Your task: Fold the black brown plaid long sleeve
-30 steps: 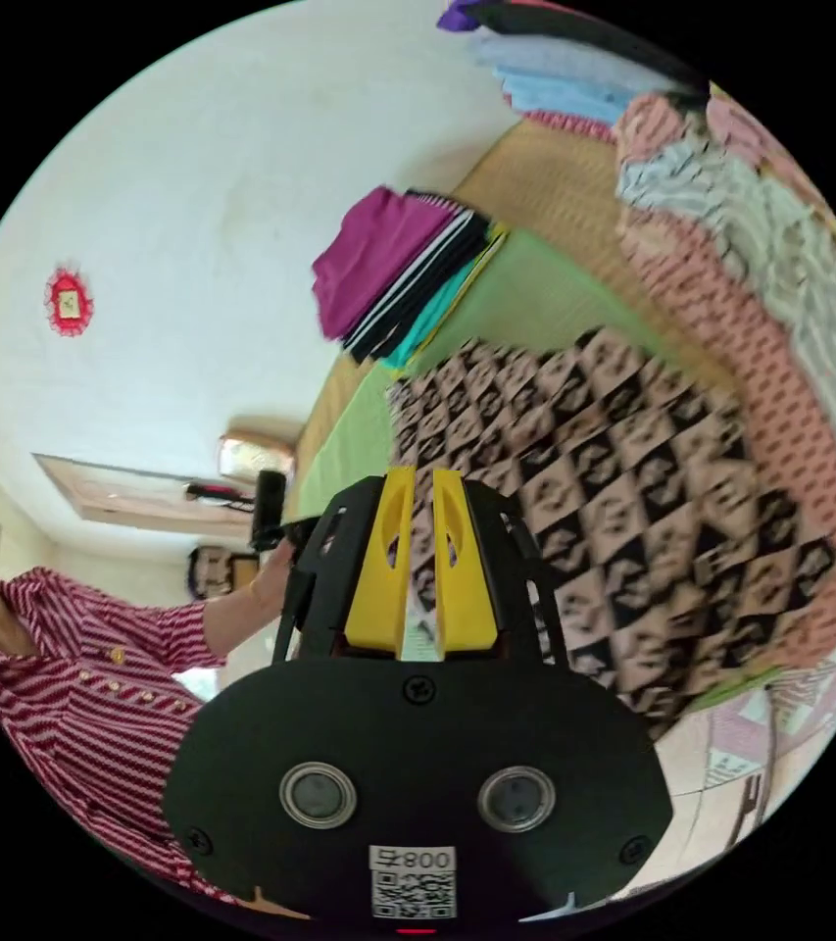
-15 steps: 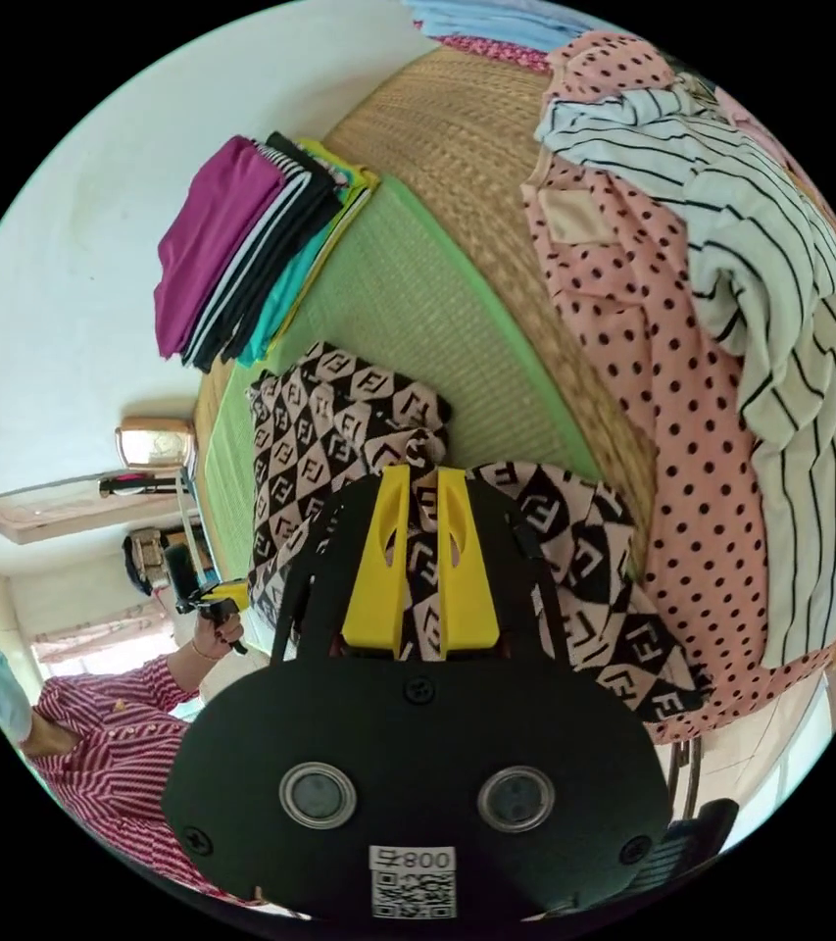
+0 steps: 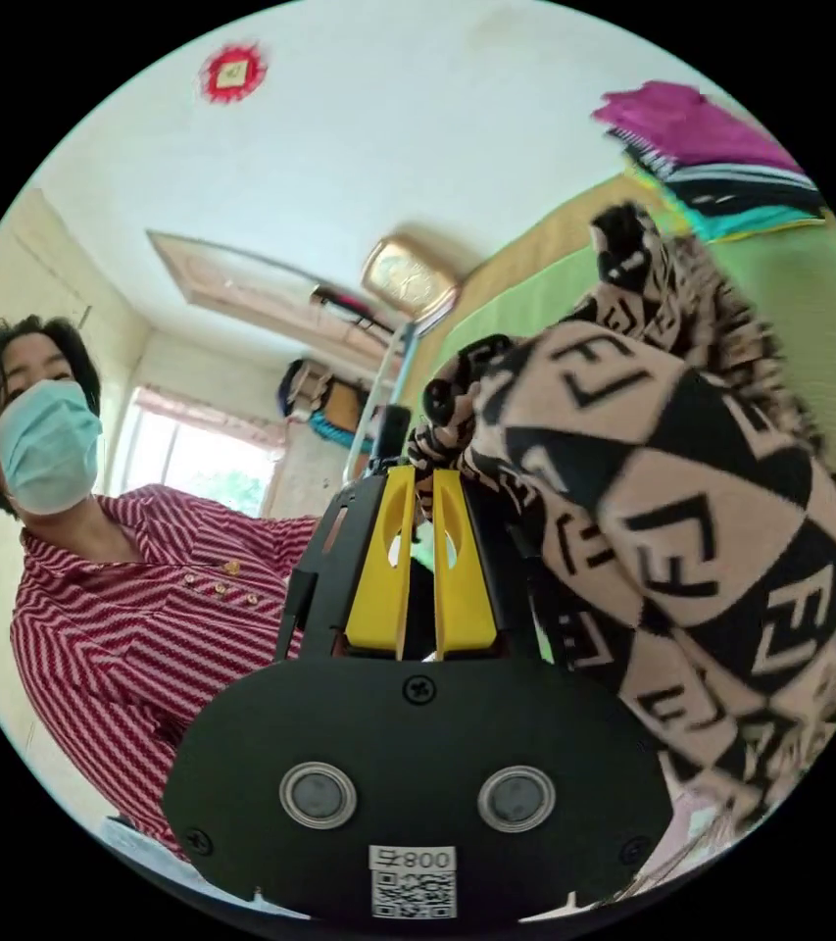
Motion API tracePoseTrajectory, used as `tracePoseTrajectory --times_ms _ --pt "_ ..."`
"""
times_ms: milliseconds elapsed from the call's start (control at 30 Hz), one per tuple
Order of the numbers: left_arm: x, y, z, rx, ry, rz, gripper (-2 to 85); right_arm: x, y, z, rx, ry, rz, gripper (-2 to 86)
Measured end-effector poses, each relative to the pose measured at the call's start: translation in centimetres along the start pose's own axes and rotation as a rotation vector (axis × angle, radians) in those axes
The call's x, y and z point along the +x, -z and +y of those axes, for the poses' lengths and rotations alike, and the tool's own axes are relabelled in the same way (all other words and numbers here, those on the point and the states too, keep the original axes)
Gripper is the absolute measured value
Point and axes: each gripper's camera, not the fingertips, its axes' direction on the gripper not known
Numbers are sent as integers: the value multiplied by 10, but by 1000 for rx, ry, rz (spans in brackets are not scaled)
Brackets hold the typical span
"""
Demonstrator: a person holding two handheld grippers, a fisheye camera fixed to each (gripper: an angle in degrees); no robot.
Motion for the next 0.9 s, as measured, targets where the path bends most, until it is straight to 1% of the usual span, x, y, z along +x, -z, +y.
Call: tracePoseTrajectory --times_ms 33,67,133,167,233,300,367,467,533,567,633,767,900 --pt "8 20 19 38 2 -9 56 6 -40 13 -29 10 -45 7" --pt "17 39 40 68 19 -24 62 11 -61 20 -56 5 -45 3" --pt "30 62 73 91 64 -35 73 22 -131 49 -118 -20 -24 3" --pt "36 75 95 99 95 -60 82 23 -146 56 -138 -14 -39 3" --pt "39 87 122 90 140 -101 94 36 -190 80 -170 -41 -139 6" --pt "36 95 144 96 197 -130 104 42 -211 93 -209 -49 -146 5" --pt "34 100 166 118 267 -155 114 41 -218 103 -214 -29 -136 5" --pt "32 91 175 95 318 -148 120 43 -210 102 -245 16 18 10" --pt "31 78 173 60 334 -137 122 59 -192 87 -225 26 131 19" --pt "31 69 170 41 338 -136 122 65 -188 81 -219 25 153 23" --pt "34 58 165 24 336 -152 121 88 -178 57 -197 14 240 42" --pt "37 43 151 4 321 -167 103 130 -181 15 -192 -7 329 68" --pt "40 38 148 8 323 -153 87 181 -215 -45 -228 -10 423 81"
